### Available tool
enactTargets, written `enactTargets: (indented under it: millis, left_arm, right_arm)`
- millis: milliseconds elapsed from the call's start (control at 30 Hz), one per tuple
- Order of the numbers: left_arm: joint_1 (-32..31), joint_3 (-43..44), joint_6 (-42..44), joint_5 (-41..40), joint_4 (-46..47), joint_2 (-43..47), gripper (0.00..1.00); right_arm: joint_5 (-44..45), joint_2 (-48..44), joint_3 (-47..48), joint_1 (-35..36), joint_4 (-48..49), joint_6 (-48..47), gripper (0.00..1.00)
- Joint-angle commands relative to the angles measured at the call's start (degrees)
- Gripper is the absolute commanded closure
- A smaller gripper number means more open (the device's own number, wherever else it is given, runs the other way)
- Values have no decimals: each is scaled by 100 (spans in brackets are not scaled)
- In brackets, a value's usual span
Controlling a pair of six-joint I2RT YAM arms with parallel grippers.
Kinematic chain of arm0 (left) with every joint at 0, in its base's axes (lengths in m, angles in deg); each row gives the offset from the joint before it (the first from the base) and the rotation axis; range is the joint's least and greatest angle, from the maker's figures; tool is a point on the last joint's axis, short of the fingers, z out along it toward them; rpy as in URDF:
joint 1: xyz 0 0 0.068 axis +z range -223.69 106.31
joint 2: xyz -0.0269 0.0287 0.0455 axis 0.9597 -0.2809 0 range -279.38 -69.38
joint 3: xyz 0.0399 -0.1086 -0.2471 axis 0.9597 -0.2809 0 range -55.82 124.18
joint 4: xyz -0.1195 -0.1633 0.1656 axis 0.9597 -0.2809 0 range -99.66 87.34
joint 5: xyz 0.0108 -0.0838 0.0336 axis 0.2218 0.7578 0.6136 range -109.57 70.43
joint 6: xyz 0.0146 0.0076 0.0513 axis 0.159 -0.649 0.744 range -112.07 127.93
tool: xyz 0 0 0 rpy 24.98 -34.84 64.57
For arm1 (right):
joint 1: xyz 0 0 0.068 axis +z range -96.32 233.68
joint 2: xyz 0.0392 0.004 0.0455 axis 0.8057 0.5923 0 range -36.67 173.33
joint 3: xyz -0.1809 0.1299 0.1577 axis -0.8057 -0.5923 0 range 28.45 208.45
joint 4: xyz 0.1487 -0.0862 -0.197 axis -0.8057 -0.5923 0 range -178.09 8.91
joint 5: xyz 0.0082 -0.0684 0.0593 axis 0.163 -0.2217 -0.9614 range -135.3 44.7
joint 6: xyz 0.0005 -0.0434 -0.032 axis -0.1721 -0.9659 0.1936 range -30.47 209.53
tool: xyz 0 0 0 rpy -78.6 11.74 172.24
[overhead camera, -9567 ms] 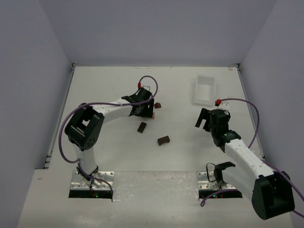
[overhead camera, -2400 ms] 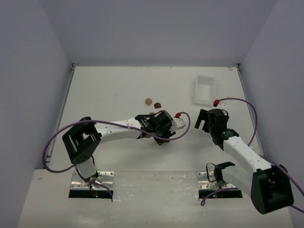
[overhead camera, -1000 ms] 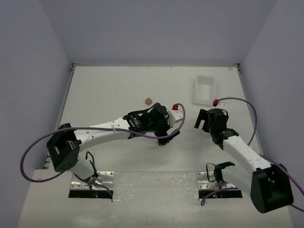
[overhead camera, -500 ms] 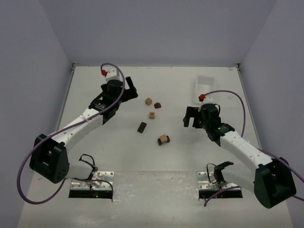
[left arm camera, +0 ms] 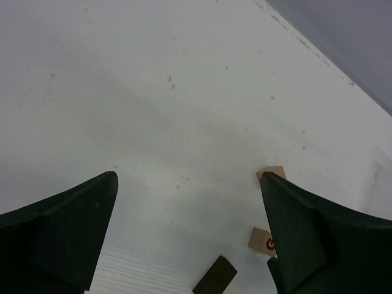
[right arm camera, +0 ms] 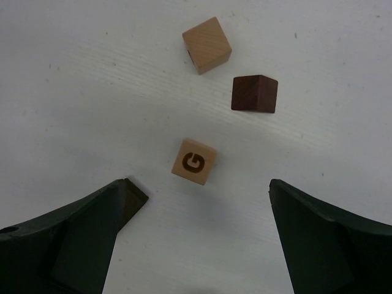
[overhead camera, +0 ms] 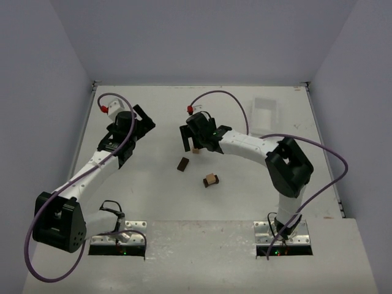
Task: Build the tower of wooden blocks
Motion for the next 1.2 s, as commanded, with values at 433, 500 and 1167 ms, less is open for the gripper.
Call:
enactTargets:
  millis: [433, 500, 1167]
  left_arm:
    - [10, -811, -176, -55, 1015, 567, 0]
    - [10, -828, -122, 53, 1092, 567, 0]
    - [10, -1022, -54, 216, 1331, 690, 0]
  right_arm:
    - [1150, 1263, 983, 325, -296, 1127, 31]
    - [1135, 1286, 999, 325, -316, 1190, 32]
    - [1124, 1422, 816, 325, -199, 1690, 58]
